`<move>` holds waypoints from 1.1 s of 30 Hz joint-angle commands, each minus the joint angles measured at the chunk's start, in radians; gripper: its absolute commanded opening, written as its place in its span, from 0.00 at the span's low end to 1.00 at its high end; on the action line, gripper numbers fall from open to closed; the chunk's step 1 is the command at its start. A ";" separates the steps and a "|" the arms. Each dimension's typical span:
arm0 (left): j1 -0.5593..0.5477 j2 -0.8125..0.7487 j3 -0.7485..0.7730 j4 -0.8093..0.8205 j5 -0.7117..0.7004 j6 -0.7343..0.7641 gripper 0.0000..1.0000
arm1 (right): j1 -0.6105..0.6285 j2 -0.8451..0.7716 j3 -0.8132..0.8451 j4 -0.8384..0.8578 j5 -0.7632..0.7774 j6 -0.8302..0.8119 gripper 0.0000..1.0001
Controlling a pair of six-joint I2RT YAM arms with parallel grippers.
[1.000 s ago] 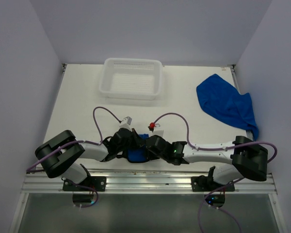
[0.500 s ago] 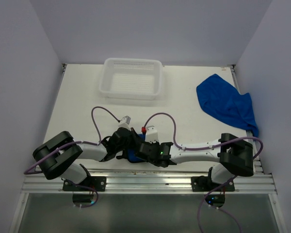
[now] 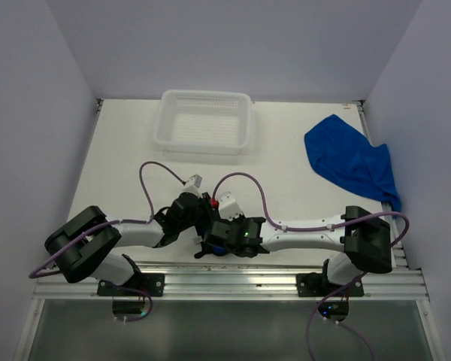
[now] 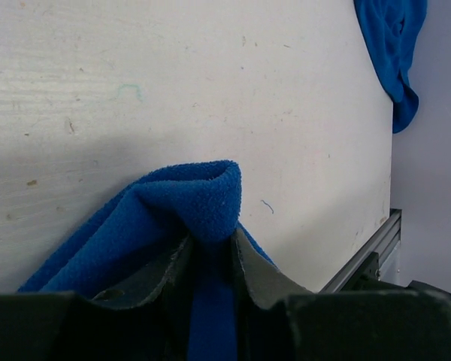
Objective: Roll the towels
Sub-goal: Roll the towel
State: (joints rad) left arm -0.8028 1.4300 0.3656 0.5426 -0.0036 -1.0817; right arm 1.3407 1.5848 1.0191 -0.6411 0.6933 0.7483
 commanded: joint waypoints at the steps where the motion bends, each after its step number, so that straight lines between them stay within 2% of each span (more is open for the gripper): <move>1: 0.014 -0.025 0.047 -0.007 0.028 0.025 0.27 | 0.006 0.003 0.022 -0.066 0.060 -0.095 0.00; 2: 0.013 -0.025 0.052 -0.012 0.031 0.026 0.25 | 0.011 0.007 0.016 -0.065 0.061 -0.102 0.00; 3: 0.013 -0.020 0.056 -0.015 0.036 0.029 0.19 | 0.014 0.009 0.015 -0.065 0.069 -0.107 0.00; 6: 0.014 -0.014 0.076 -0.039 0.039 0.042 0.10 | 0.031 0.026 0.012 -0.068 0.078 -0.118 0.00; 10: 0.014 -0.008 0.081 -0.055 0.039 0.052 0.00 | 0.069 0.056 0.019 -0.054 0.078 -0.144 0.00; 13: 0.014 -0.003 0.070 -0.055 0.039 0.054 0.00 | 0.097 0.066 0.024 -0.028 0.046 -0.158 0.01; 19: 0.014 -0.031 -0.017 -0.006 0.017 0.039 0.00 | 0.098 -0.057 -0.046 0.084 -0.035 -0.125 0.25; 23: 0.013 -0.055 -0.077 0.060 0.008 0.029 0.00 | 0.057 -0.169 -0.141 0.237 -0.153 -0.119 0.42; 26: 0.011 -0.059 -0.114 0.100 0.008 0.031 0.00 | 0.011 -0.268 -0.207 0.325 -0.231 -0.104 0.51; 30: 0.011 -0.062 -0.157 0.144 0.008 0.031 0.00 | -0.092 -0.377 -0.309 0.428 -0.375 -0.052 0.53; 33: 0.011 -0.069 -0.175 0.168 -0.018 0.026 0.00 | -0.181 -0.430 -0.398 0.530 -0.461 0.005 0.49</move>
State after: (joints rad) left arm -0.7967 1.3808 0.2150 0.6258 0.0242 -1.0569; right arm 1.2148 1.1900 0.6800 -0.2569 0.3630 0.6769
